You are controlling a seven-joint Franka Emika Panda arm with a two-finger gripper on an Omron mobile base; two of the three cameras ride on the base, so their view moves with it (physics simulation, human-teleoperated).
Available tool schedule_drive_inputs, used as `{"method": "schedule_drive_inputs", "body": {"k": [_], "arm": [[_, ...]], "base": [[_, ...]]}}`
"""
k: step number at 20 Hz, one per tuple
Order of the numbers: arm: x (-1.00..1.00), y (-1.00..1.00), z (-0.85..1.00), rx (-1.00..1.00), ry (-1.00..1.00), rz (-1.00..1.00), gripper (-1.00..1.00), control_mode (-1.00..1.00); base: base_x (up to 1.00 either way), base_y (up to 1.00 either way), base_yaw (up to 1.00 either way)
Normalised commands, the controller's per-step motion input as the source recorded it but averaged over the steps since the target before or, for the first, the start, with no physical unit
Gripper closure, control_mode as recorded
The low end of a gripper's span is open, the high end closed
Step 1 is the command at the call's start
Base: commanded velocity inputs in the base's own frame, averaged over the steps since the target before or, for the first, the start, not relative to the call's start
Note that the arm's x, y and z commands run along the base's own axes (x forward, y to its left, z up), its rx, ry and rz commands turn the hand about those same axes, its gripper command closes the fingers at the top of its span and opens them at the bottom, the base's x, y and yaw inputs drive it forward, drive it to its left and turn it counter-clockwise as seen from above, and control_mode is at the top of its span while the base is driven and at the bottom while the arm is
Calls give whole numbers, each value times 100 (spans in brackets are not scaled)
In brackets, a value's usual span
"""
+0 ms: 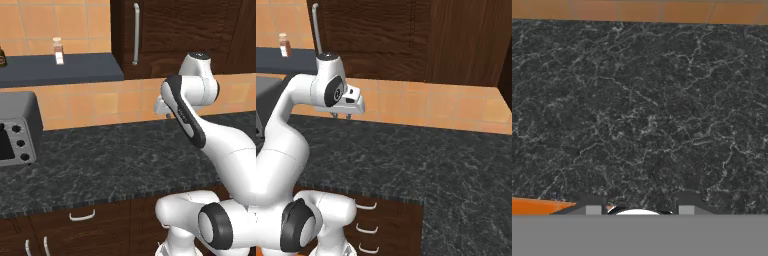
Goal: Take a straw from the drawer in front and place it inside the glass cup on the dining counter.
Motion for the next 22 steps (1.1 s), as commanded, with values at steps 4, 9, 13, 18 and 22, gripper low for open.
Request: {"method": "schedule_drive_inputs", "body": {"k": [4,9,13,18,22], "arm": [[-1,0,0,0,-1,0,-100,100],[0,0,0,0,0,0,-100,100],[0,0,0,0,0,0,-100,100],[0,0,0,0,0,0,-100,100],[0,0,0,0,0,0,-100,100]], "base": [[-16,5,0],[-39,47,-23],[-23,84,-46],[-5,83,-54],[-5,69,-64]]}}
